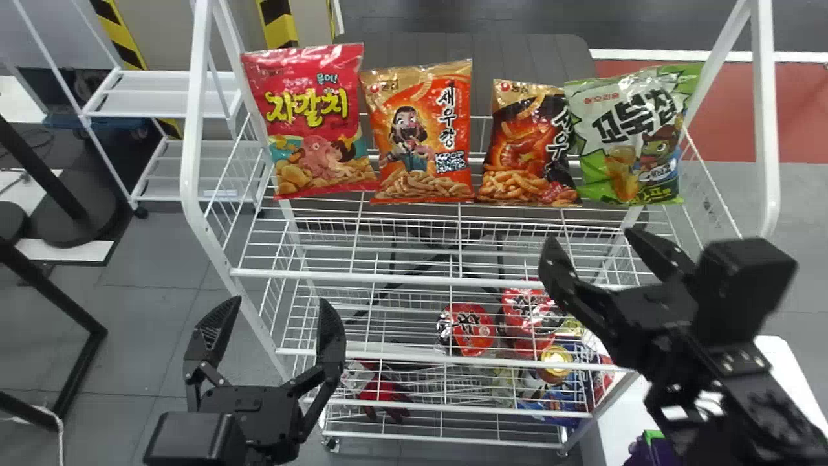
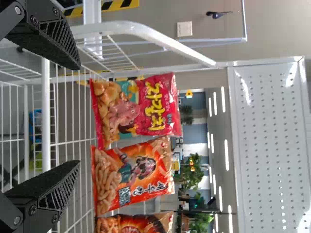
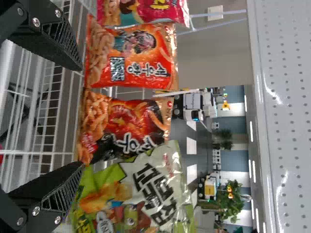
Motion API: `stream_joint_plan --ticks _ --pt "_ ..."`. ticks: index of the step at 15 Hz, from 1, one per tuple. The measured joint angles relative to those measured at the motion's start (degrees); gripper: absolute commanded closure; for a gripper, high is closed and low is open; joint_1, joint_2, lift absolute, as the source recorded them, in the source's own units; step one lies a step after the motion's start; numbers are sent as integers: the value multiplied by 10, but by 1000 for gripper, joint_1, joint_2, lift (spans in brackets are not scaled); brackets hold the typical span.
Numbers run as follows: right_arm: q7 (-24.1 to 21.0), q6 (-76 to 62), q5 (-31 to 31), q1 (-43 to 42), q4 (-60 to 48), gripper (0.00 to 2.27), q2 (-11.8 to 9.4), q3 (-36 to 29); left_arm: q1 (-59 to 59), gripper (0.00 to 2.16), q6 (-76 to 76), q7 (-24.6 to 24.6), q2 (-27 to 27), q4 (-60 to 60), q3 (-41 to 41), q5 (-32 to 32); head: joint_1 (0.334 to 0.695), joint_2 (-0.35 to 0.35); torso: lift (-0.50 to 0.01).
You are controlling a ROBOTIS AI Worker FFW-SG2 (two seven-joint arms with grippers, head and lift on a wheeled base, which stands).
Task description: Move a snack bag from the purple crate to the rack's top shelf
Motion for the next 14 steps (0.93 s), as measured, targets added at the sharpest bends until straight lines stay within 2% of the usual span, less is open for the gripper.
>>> stream_joint_plan --ticks 7,10,14 --pt "-4 -289 -40 151 20 144 -15 -18 32 137 8 -8 -2 -47 5 0 695 -3 0" --pt "-17 -320 -54 210 12 144 -18 -19 49 137 6 1 -2 -56 4 -6 695 -18 0" --pt "-20 -320 -63 232 4 144 -22 -27 62 137 0 8 -1 -63 4 -12 695 -28 0"
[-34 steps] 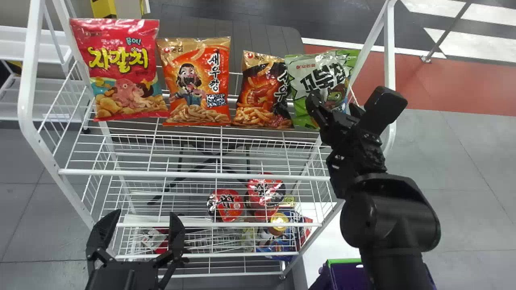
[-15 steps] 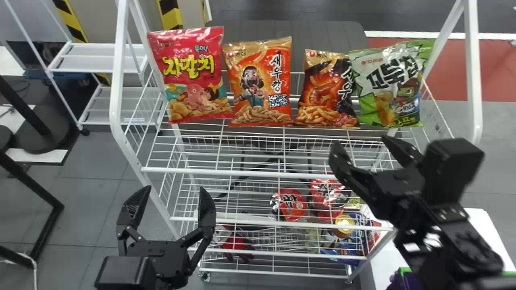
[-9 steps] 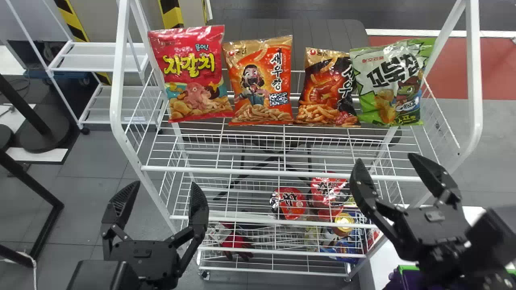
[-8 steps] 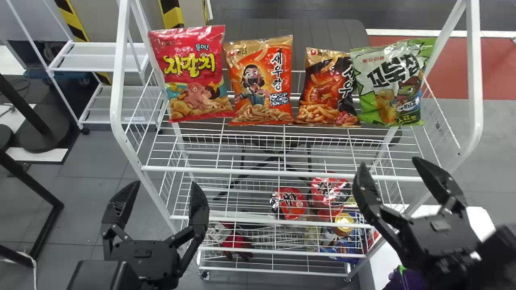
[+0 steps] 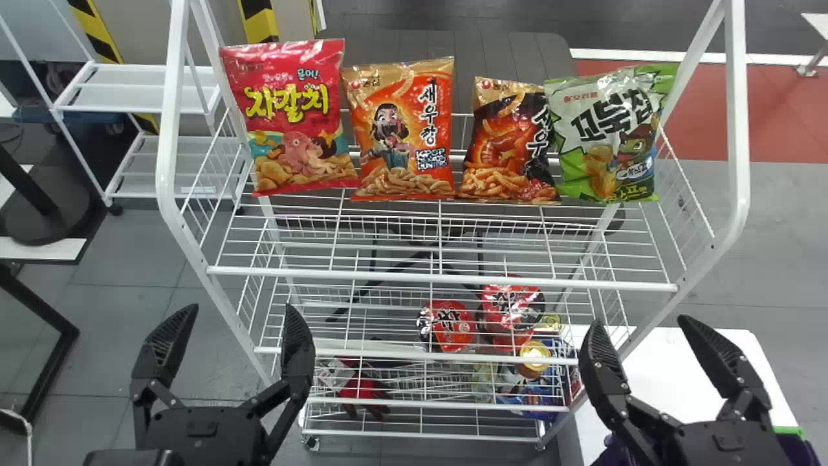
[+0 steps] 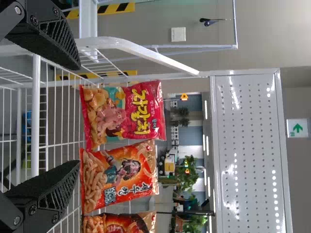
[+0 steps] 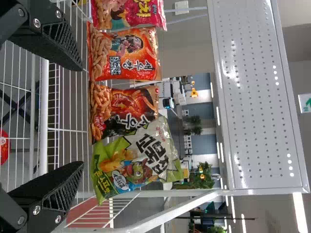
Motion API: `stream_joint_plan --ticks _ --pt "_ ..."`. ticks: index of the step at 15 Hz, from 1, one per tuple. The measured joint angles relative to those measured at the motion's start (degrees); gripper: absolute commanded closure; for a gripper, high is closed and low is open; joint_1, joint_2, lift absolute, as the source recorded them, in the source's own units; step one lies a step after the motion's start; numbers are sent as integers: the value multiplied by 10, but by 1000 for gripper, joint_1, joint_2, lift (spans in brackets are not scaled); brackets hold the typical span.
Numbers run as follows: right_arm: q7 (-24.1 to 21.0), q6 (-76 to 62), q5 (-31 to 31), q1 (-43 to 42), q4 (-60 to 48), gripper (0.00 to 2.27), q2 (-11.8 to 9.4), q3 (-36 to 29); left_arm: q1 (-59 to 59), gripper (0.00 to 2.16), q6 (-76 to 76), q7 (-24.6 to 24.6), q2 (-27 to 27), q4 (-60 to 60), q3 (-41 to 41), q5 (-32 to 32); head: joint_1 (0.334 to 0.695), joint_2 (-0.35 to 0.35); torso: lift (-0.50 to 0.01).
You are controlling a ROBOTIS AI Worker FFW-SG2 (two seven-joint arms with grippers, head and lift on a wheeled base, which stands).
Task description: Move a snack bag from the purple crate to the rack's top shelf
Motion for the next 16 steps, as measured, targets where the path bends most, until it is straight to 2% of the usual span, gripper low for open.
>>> stream_joint_plan --ticks 16 --pt "0 -3 -10 5 -8 144 -7 -8 7 137 -4 11 1 -7 -4 -13 695 -42 0"
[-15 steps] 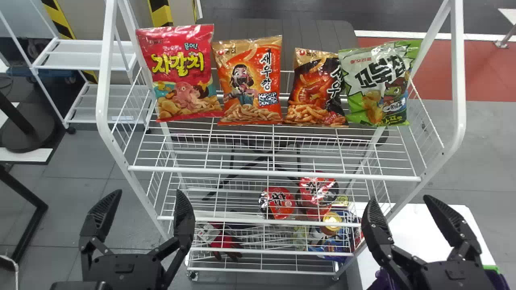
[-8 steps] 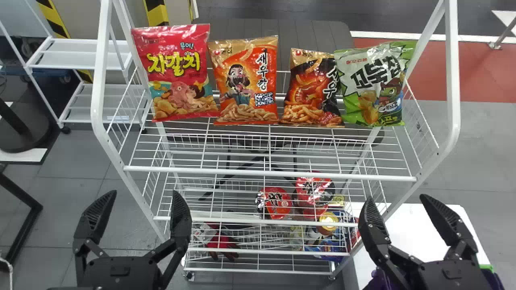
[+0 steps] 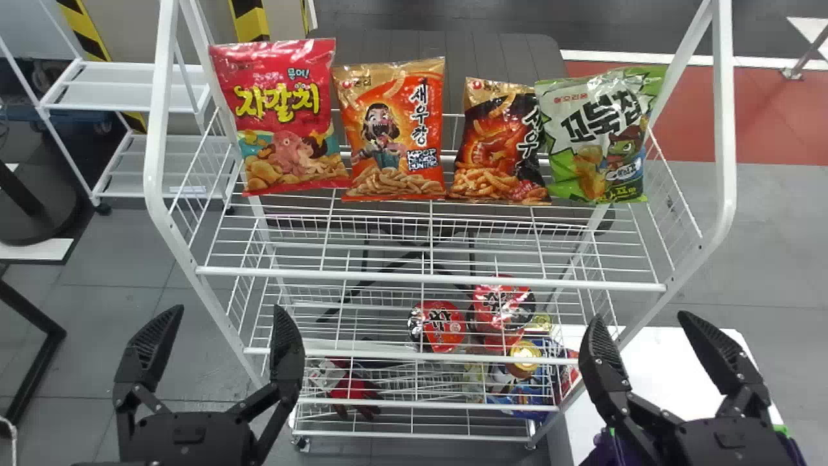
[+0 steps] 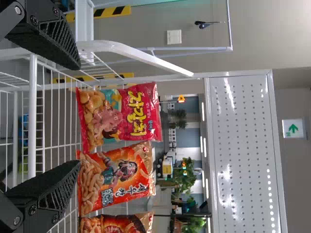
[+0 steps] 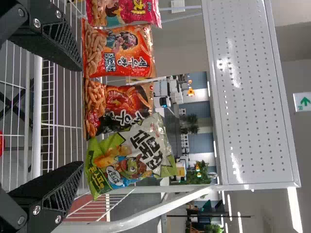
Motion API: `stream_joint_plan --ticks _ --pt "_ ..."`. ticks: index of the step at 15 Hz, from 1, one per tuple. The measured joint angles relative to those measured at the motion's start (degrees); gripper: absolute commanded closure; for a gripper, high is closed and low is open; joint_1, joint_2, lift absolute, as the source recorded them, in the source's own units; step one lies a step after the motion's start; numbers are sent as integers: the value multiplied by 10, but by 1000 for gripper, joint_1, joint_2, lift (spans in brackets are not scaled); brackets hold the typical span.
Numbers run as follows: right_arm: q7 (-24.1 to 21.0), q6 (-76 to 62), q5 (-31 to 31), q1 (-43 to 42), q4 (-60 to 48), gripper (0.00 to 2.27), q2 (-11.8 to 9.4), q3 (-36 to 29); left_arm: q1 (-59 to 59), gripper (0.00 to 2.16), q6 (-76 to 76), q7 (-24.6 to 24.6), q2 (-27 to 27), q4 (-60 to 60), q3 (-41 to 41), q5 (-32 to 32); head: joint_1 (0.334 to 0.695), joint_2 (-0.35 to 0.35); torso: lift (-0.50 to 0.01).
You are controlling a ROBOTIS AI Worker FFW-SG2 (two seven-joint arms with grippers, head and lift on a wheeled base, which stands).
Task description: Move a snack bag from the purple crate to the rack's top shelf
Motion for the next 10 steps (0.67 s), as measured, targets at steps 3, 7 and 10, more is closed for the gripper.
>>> stream_joint_plan --ticks 3,7,10 --pt "0 -6 -2 0 0 144 0 -1 0 137 -1 2 0 0 0 -1 695 -43 0" --pt "0 -11 -4 0 1 144 0 -1 0 137 -7 4 -1 0 -1 -1 695 -44 0" --pt "-1 -17 -4 0 1 144 0 -2 0 137 -12 5 -1 1 -2 -1 695 -49 0"
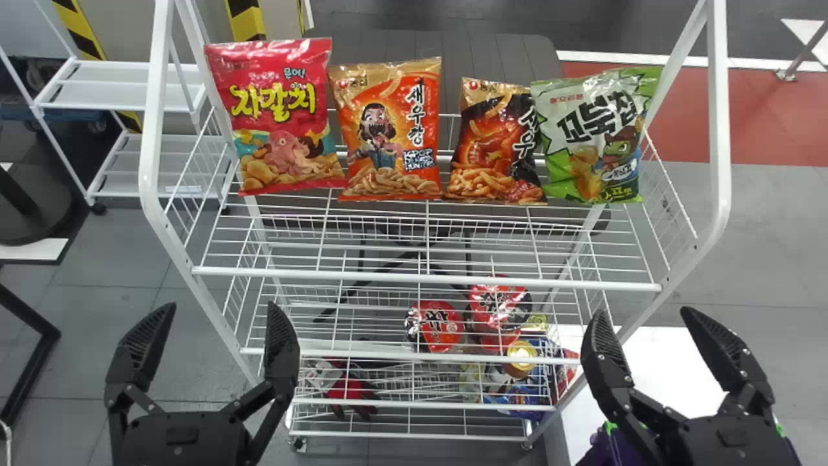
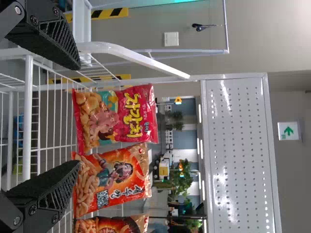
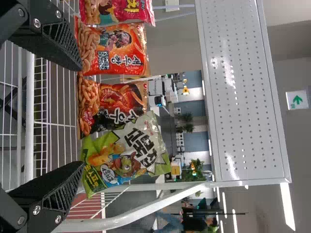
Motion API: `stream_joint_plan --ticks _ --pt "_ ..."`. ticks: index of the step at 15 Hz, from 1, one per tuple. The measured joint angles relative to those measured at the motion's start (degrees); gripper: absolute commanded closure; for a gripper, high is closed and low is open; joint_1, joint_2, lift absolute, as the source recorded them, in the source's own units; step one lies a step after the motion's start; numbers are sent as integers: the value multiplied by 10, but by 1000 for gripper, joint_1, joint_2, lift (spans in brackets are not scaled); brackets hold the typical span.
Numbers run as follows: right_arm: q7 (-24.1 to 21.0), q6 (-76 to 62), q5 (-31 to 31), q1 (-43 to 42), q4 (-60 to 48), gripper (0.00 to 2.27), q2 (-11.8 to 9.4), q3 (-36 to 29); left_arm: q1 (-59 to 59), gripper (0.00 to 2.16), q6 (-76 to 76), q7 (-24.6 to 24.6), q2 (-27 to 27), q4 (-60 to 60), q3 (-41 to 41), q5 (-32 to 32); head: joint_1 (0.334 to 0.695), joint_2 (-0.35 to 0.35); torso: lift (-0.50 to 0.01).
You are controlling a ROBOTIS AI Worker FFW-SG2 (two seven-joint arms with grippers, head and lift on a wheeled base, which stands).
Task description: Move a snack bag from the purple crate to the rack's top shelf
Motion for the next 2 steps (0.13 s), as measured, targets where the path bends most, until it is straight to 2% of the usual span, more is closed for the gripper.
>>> stream_joint_plan --ticks 2 --pt "0 0 0 0 1 144 0 0 0 137 -1 1 0 0 -1 -1 695 -49 0"
